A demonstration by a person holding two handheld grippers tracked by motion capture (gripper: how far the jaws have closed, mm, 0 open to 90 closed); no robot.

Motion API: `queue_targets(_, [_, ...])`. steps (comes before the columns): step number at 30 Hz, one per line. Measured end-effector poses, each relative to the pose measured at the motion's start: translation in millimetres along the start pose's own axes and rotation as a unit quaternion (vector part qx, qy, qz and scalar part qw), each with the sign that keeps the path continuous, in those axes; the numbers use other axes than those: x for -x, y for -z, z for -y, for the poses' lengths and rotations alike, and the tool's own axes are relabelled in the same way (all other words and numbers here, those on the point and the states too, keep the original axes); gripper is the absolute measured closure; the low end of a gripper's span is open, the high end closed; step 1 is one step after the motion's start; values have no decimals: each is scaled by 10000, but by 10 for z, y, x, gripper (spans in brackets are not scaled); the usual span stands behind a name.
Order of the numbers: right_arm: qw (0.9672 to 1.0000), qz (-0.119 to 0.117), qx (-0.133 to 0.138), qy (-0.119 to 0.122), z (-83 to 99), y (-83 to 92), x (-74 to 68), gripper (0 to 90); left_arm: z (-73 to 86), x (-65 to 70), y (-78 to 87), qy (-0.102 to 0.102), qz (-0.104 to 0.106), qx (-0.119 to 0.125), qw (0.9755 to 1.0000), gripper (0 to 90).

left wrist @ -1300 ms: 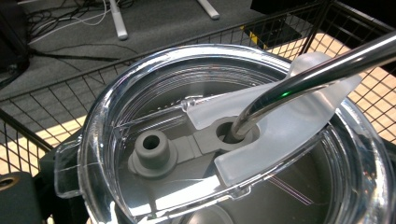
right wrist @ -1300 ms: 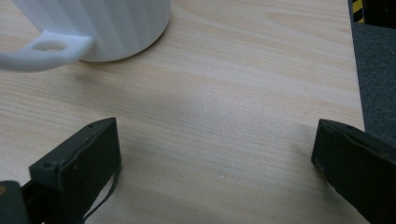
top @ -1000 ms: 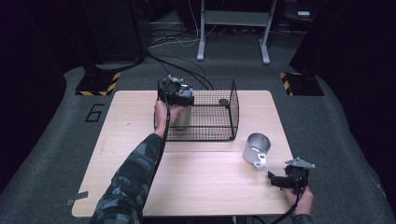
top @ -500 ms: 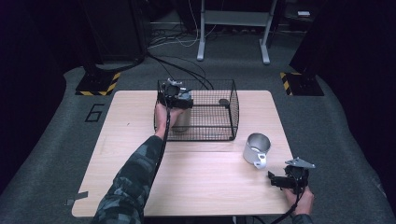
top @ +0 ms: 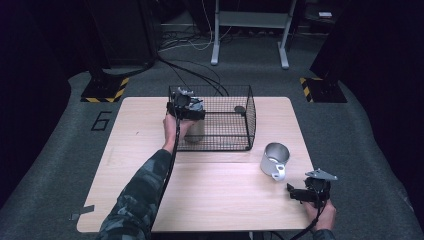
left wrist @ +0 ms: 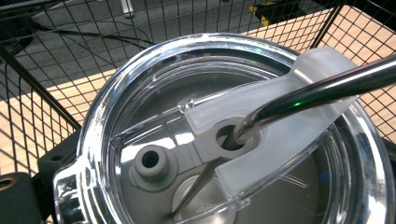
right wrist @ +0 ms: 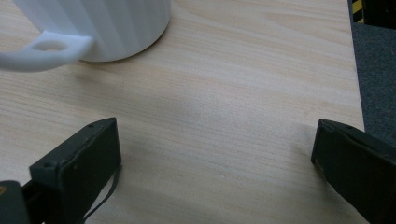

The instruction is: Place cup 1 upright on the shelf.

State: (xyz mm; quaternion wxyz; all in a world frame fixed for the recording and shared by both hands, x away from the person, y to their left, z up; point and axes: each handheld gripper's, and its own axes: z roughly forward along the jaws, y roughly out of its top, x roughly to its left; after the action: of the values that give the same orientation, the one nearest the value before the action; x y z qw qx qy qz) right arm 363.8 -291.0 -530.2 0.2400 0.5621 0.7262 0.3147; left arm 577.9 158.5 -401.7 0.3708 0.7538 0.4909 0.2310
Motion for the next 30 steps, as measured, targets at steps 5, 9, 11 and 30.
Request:
queue_targets(5, [10000, 3, -3, 10, 0, 0, 1, 8, 3, 21, 12, -135, -40, 12, 9999, 30])
queue_targets(9, [10000, 3, -4, 12, 0, 0, 2, 8, -1, 8, 18, -118, -24, 17, 9999, 28])
queue_targets(11, [10000, 2, -5, 12, 0, 0, 2, 8, -5, 19, 29, 0, -45, 167, 9999, 19])
queue_targets(30, [10000, 1, -3, 11, 0, 0, 1, 8, -133, 48, 544, -226, 177, 571, 9980, 1])
